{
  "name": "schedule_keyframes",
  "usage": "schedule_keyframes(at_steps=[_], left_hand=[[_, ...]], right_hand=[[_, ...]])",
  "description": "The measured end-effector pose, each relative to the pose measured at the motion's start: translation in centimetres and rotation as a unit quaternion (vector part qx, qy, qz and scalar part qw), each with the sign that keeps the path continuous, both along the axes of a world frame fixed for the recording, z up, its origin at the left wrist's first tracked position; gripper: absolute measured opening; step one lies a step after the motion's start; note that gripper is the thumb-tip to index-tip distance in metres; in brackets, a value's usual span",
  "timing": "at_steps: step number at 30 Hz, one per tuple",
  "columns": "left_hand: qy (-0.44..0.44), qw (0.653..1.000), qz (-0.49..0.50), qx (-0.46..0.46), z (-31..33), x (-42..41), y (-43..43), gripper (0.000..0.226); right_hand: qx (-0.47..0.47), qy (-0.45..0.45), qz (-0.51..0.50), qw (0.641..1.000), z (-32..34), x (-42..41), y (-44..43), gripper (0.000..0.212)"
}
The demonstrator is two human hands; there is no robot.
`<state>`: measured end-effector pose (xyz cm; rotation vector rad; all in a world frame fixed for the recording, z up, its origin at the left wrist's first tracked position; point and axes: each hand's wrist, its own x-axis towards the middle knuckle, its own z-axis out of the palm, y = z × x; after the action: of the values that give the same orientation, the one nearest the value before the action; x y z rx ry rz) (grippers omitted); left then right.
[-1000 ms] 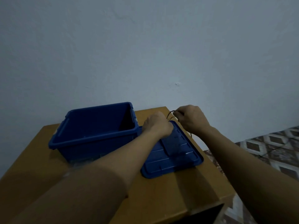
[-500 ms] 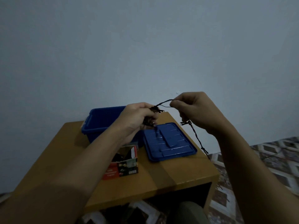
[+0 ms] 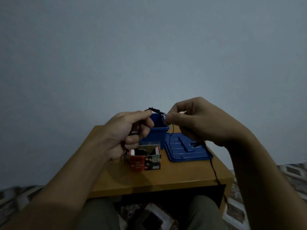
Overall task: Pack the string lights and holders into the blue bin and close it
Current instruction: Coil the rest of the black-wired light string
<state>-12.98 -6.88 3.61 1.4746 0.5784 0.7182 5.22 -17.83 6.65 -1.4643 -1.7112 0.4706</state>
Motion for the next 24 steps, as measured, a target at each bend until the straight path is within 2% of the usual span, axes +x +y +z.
schedule_keyframes(at_steps=[2,5,9,14,24], left_hand=[[0.039,0.999,0.015,0.012,0.0,-1.3,-0.5,0.037],[0.073,0.997,0.031,0.019,-0.2,-2.6,-0.6,0.042],[0.062,0.998,-0.025,0.004,-0.7,-3.4,-0.3,0.033],[0.039,0.996,-0.079,-0.012,-1.3,-3.5,0.0,0.035],[0.058,0.994,-0.085,-0.034,-1.8,-2.2,0.1,0.045]], right_hand=[[-0.010,0.001,0.041,0.999,0.1,-1.4,-0.2,0.024],[-0.004,0.012,0.046,0.999,-0.2,-2.6,0.2,0.026],[0.039,0.018,0.017,0.999,-1.0,-3.3,1.5,0.028],[0.097,0.068,-0.022,0.993,-1.2,-3.0,3.2,0.026],[0.159,0.140,-0.065,0.975,-0.5,-2.5,4.3,0.025]])
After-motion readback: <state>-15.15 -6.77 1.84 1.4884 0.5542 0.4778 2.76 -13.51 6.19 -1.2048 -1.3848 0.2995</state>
